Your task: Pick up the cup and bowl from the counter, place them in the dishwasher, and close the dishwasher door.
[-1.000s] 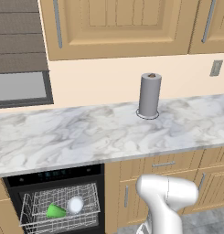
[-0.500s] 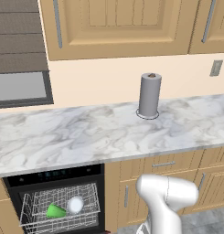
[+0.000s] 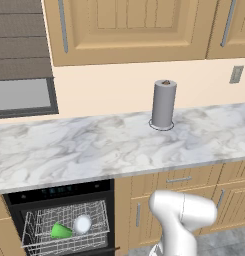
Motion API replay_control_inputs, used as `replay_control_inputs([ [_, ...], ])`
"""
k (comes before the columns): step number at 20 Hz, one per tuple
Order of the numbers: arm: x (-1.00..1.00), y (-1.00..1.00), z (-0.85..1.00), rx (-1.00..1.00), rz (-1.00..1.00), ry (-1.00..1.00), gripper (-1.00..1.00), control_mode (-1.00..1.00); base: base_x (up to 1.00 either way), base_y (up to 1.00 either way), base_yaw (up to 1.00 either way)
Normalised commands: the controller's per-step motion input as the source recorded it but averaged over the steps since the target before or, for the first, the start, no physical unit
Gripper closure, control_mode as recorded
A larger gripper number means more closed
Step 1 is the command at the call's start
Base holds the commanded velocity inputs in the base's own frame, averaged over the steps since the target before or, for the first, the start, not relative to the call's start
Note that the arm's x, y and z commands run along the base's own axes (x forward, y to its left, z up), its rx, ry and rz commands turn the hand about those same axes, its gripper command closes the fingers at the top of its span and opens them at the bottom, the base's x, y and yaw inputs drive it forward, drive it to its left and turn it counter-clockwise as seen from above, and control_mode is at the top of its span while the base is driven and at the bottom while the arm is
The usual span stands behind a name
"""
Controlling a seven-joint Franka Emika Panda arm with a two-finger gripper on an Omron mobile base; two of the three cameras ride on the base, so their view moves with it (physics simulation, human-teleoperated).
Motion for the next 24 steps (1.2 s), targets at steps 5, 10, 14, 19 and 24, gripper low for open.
replay_control_inputs([
  [5, 0.55, 0.0, -0.09, -0.38, 0.0, -0.26, -1.0, -1.0, 0.0, 0.0, 0.0],
  [10, 0.52, 0.0, -0.11, -0.41, 0.0, -0.27, -1.0, -1.0, 0.0, 0.0, 0.0],
  [14, 0.45, 0.0, -0.1, -0.42, 0.0, -0.28, -1.0, -1.0, 0.0, 0.0, 0.0],
  [19, 0.36, 0.0, -0.11, -0.34, 0.0, -0.29, -1.0, -1.0, 0.0, 0.0, 0.0],
  [24, 0.44, -0.1, -0.23, -0.08, 0.0, -0.27, -1.0, -1.0, 0.0, 0.0, 0.0],
])
